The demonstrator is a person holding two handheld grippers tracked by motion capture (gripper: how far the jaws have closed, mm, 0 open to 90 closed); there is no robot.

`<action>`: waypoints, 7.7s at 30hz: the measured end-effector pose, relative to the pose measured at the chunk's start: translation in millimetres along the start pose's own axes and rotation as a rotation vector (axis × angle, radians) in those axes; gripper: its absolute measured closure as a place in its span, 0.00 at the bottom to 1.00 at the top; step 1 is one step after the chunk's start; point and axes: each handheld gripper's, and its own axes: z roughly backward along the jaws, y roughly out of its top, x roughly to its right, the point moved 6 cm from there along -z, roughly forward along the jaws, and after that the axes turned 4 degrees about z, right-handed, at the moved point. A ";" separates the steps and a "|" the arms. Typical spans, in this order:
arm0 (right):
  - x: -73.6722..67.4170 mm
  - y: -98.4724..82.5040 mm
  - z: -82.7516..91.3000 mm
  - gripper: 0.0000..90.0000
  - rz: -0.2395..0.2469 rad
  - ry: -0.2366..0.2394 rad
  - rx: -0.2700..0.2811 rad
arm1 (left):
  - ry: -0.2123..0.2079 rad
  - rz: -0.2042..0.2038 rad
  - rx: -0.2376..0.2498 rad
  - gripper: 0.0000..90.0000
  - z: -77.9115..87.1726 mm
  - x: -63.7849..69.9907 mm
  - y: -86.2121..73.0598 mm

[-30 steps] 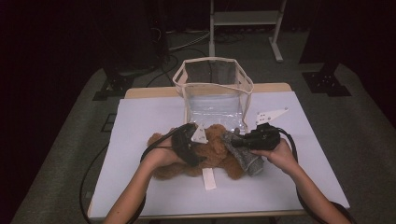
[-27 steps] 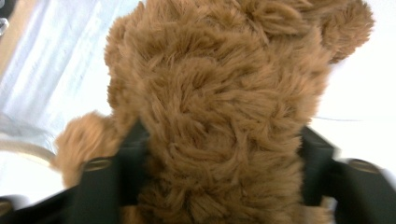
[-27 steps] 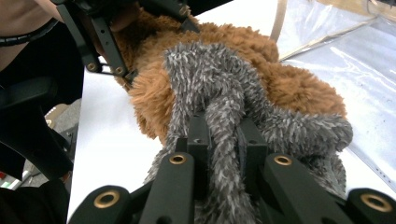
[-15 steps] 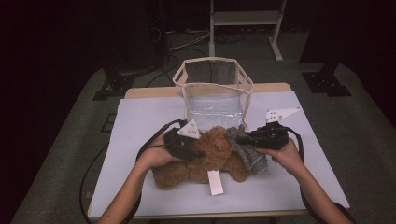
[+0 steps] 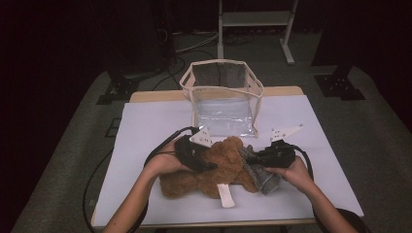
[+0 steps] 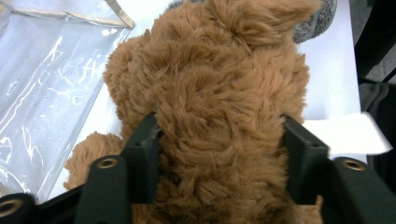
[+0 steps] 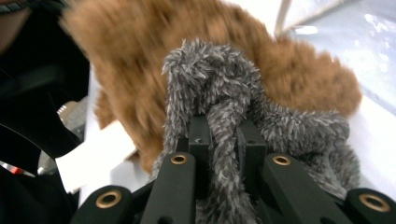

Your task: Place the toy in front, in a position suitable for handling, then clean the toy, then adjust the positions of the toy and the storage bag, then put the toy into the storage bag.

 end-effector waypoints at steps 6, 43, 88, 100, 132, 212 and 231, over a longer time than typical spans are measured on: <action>-1.4 5.8 6.0 0.88 0.011 -0.007 0.014 | -0.005 -0.044 0.055 0.29 5.0 9.5 18.4; -19.5 33.3 56.2 0.88 0.085 -0.036 0.110 | -0.077 -0.123 0.120 0.57 -22.0 32.4 55.4; 16.6 -59.1 119.2 0.61 -0.087 -0.232 -0.076 | 0.015 0.005 0.216 0.20 39.9 17.2 12.8; 9.9 -19.9 117.7 0.50 -0.031 -0.175 -0.109 | 0.082 0.099 0.276 0.15 59.9 11.6 -19.2; 19.2 112.5 64.5 0.31 0.179 -0.039 -0.198 | 0.223 0.246 0.290 0.08 77.5 1.6 -79.7; 59.3 239.1 -26.5 0.34 0.346 0.012 -0.375 | 0.310 0.339 0.223 0.08 93.0 -11.4 -120.8; 93.8 237.1 -32.2 0.35 0.285 -0.028 -0.407 | 0.311 0.353 0.215 0.08 95.3 -12.0 -127.1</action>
